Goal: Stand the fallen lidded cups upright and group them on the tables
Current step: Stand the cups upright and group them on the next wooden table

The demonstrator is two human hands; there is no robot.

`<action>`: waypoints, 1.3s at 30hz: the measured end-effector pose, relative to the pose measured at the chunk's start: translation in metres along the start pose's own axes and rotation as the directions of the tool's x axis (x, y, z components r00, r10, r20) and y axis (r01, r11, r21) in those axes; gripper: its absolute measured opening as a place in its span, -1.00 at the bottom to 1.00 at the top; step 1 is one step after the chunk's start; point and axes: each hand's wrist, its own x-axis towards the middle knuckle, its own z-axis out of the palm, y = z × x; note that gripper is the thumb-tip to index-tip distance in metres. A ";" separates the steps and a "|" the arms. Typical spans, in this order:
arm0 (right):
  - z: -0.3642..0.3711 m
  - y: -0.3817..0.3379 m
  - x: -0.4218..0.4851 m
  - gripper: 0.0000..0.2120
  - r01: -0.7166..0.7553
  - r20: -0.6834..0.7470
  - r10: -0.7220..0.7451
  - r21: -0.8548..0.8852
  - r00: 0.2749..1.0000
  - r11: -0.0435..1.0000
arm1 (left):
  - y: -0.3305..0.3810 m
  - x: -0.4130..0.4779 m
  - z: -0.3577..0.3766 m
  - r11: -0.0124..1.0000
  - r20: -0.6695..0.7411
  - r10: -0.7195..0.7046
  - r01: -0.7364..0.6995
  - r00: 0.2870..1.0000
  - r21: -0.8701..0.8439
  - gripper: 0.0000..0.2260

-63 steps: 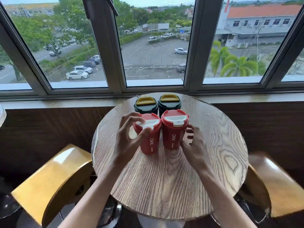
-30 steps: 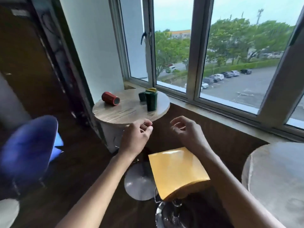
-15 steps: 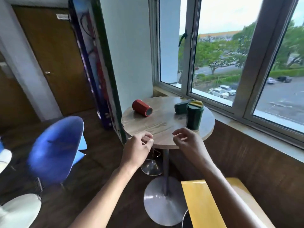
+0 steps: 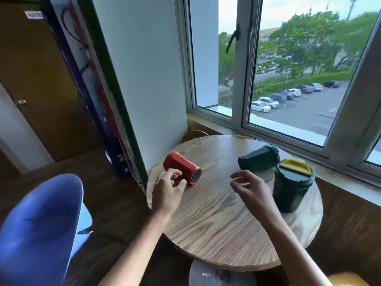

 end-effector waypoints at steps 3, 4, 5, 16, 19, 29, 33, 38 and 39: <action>0.017 0.007 0.024 -0.88 -0.036 -0.030 0.035 -0.030 0.999 0.999 | -0.008 0.040 0.014 0.998 0.009 0.050 -0.051 0.999 0.048 -0.84; 0.023 0.009 0.032 -0.88 -0.052 -0.046 0.050 -0.044 0.998 0.998 | -0.011 0.054 0.019 0.995 0.002 0.083 -0.083 0.997 0.062 -0.84; 0.029 0.011 0.039 -0.88 -0.071 -0.074 0.066 -0.056 0.995 0.996 | -0.013 0.067 0.024 0.991 -0.003 0.121 -0.121 0.993 0.065 -0.85; 0.090 -0.002 0.057 -0.88 -0.263 -0.492 0.194 -0.075 0.849 0.962 | -0.037 0.188 0.047 0.880 0.418 0.416 -0.473 0.808 0.037 -0.82; 0.091 -0.005 0.045 -0.88 -0.297 -0.661 0.145 -0.123 0.736 0.947 | -0.033 0.211 0.044 0.871 0.660 0.334 -0.489 0.673 0.058 -0.67; 0.022 -0.008 0.032 -0.59 -0.481 -0.866 -0.125 -0.383 0.484 0.789 | -0.028 0.255 0.042 0.832 0.934 0.241 -0.551 0.263 -0.059 -0.52; -0.001 0.008 0.034 -0.37 -0.607 -0.829 0.095 -0.320 0.550 0.727 | -0.048 0.270 0.032 0.843 0.963 0.167 -0.538 0.214 -0.026 -0.40; -0.001 0.023 0.034 -0.40 -0.550 -0.804 0.124 -0.276 0.582 0.788 | -0.064 0.266 0.033 0.885 0.978 0.118 -0.464 0.173 -0.025 -0.31; 0.000 0.024 0.034 -0.41 -0.542 -0.809 0.120 -0.267 0.575 0.797 | -0.067 0.266 0.034 0.898 0.979 0.110 -0.440 0.169 -0.025 -0.29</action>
